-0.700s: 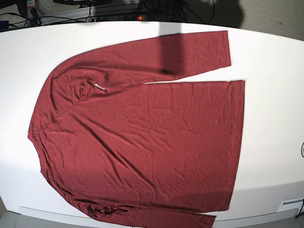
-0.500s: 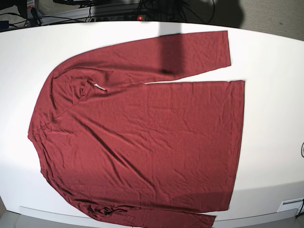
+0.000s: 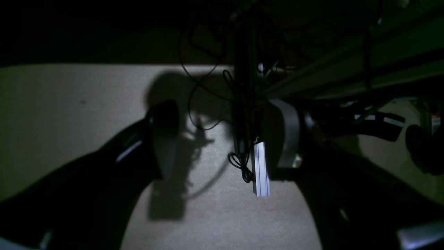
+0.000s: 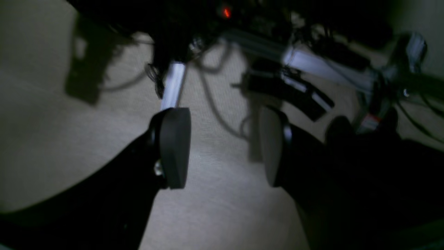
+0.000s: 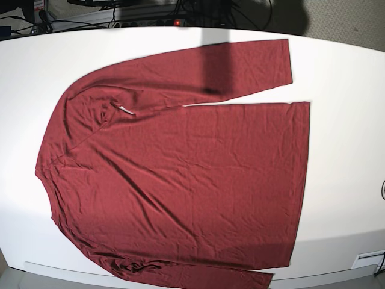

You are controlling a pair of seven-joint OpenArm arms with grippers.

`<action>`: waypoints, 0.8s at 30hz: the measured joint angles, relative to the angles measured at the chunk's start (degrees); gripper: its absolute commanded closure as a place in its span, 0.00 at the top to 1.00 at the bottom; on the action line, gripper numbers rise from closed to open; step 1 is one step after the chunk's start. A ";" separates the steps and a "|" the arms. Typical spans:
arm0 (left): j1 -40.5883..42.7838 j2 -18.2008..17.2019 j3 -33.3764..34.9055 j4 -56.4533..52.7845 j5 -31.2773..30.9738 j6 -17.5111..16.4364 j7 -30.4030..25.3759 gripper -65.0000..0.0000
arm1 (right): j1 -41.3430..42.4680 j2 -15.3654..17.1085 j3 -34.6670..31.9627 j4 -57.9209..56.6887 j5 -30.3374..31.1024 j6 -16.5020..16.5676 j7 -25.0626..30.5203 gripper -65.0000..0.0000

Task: Fold the T-shirt properly

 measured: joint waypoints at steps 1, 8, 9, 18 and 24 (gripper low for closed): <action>0.17 0.02 -0.09 0.39 0.02 0.00 0.02 0.56 | 0.00 -0.02 0.00 1.38 0.02 2.36 -0.72 0.50; 1.46 0.02 -2.36 5.95 0.20 0.00 0.13 0.52 | -0.04 -0.02 -0.02 11.21 4.33 5.09 -4.15 0.50; 1.62 0.02 -2.86 6.86 0.20 -0.02 0.22 0.50 | -0.07 -0.04 0.02 12.17 4.33 5.18 -4.46 0.50; 2.08 0.00 -7.43 12.28 0.20 0.00 0.20 0.49 | -0.22 -0.02 8.37 19.80 4.37 5.18 -4.52 0.50; 2.08 0.00 -7.45 19.41 0.44 0.02 0.28 0.49 | 2.54 -0.02 13.11 24.20 4.35 5.31 -4.37 0.50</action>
